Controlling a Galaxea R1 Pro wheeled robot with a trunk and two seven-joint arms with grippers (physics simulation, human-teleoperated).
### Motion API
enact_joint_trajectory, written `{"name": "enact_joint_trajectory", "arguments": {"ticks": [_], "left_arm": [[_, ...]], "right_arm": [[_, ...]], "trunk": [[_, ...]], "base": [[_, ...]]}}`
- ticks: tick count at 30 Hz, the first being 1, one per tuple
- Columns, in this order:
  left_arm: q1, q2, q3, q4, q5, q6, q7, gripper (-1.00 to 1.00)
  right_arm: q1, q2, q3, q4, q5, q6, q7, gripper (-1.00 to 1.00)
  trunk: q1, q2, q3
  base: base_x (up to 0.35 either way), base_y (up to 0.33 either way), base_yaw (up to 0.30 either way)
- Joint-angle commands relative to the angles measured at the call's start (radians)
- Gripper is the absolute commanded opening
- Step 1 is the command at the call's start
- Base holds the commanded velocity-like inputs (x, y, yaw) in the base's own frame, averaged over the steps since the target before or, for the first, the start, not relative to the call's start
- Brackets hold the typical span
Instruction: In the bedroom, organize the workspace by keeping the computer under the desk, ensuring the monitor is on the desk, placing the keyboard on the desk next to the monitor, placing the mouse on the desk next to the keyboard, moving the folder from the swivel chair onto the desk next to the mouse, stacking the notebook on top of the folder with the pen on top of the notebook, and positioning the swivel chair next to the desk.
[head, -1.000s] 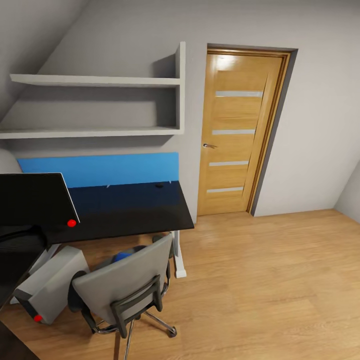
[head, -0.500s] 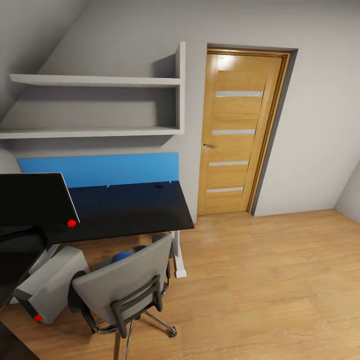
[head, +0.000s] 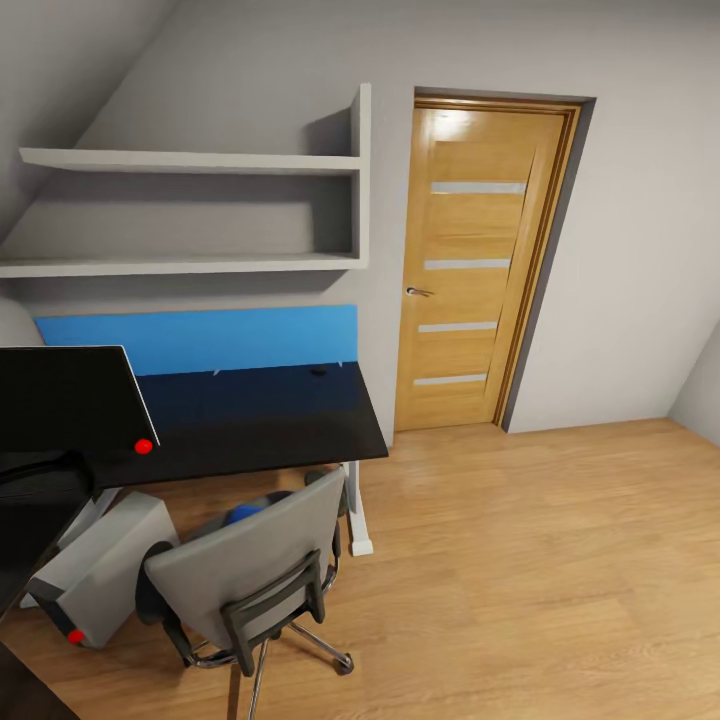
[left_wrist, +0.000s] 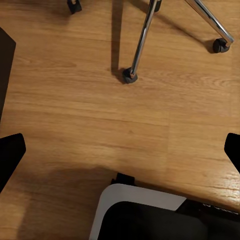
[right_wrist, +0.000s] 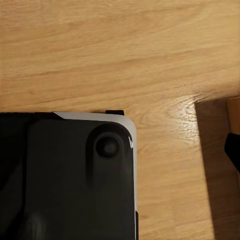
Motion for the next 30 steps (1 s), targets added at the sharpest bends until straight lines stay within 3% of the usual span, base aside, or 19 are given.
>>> {"name": "enact_joint_trajectory", "arguments": {"ticks": [1, 23, 30], "left_arm": [[0.0, 0.0, -0.004, -0.001, 0.01, -0.001, 0.001, 1.0], [0.0, -0.001, -0.004, -0.001, 0.01, -0.024, -0.001, 1.0], [0.0, -0.005, -0.006, -0.001, 0.008, -0.032, -0.001, 1.0]], "right_arm": [[0.0, 0.0, 0.0, 0.0, 0.001, -0.003, -0.002, 1.0], [0.0, 0.0, 0.0, 0.0, 0.001, -0.003, -0.002, 1.0], [0.0, 0.0, 0.0, 0.0, 0.001, -0.003, -0.002, 1.0]], "trunk": [[0.0, -0.001, -0.001], [0.0, -0.001, -0.001], [0.0, -0.001, -0.001]], "base": [[0.0, 0.0, 0.0], [0.0, -0.001, 0.0], [0.136, -0.122, 0.0]]}}
